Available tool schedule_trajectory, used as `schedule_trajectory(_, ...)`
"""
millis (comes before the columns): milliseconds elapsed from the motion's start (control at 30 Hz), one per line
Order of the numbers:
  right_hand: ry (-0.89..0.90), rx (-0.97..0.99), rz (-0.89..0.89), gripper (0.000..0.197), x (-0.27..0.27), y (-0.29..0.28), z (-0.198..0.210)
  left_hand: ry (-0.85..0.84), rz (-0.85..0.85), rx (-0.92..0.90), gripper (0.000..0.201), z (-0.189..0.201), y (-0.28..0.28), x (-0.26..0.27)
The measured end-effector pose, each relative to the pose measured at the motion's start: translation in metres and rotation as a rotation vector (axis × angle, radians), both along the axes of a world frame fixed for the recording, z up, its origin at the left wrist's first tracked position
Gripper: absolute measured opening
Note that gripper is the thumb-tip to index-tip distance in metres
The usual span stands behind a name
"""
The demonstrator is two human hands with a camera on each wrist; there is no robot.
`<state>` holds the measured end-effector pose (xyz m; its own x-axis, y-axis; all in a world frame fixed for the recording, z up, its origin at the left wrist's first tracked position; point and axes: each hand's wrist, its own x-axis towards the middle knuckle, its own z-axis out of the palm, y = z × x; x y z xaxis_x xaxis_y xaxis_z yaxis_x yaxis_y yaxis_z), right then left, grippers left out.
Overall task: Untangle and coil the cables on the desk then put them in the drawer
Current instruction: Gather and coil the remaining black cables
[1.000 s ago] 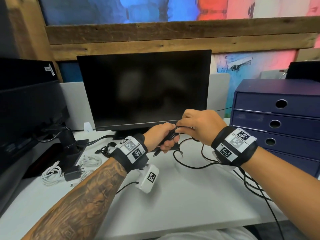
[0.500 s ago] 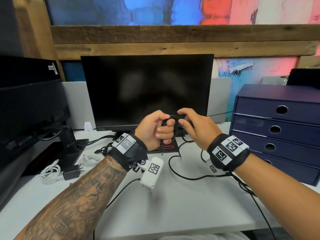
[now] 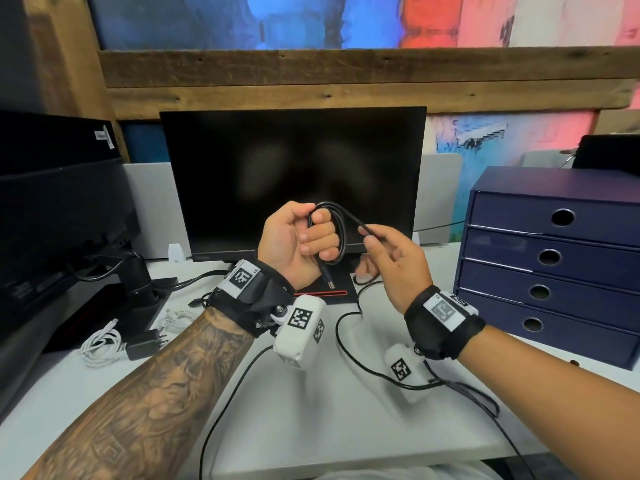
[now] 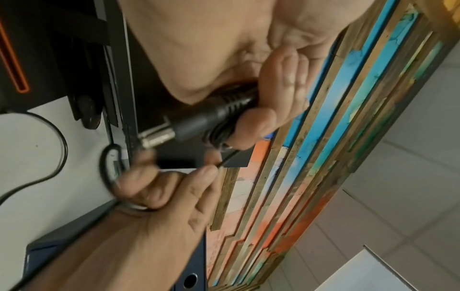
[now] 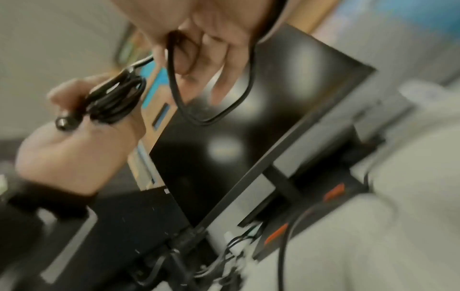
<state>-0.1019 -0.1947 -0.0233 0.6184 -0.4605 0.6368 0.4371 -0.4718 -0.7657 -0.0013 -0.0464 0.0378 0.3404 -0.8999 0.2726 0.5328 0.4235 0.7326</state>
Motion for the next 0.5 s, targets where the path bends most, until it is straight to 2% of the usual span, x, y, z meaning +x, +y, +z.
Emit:
schedule_trajectory(67, 0.060, 0.187, 0.104, 0.018, 0.004, 0.002, 0.000, 0.030, 0.025, -0.019, 0.031, 0.000, -0.002, -0.003)
schedule_trajectory(133, 0.138, 0.206, 0.154, 0.024, 0.007, 0.006, -0.005, 0.081, 0.035, -0.051, 0.029, -0.001, -0.005, -0.004)
schedule_trajectory(233, 0.268, 0.108, 0.277, 0.022, 0.009, 0.013, -0.015, 0.168, 0.048, -0.122, 0.025, -0.004, -0.007, 0.000)
schedule_trajectory(300, 0.413, 0.034, 0.318, 0.018, 0.009, 0.017, -0.022, 0.208, 0.121, -0.147, 0.023, -0.006, -0.009, 0.003)
schedule_trajectory(367, 0.548, -0.123, 0.302, 0.018, 0.006, 0.020, -0.027, 0.224, 0.225, -0.156, 0.021, -0.007, -0.011, 0.007)
schedule_trajectory(433, 0.631, -0.327, 0.261, 0.010, 0.001, 0.025, -0.026, 0.183, 0.338, -0.125, 0.020, -0.011, -0.013, 0.013)
schedule_trajectory(500, 0.646, -0.435, 0.221, 0.008, -0.004, 0.029, -0.016, 0.089, 0.429, -0.066, 0.020, -0.016, -0.015, 0.019)
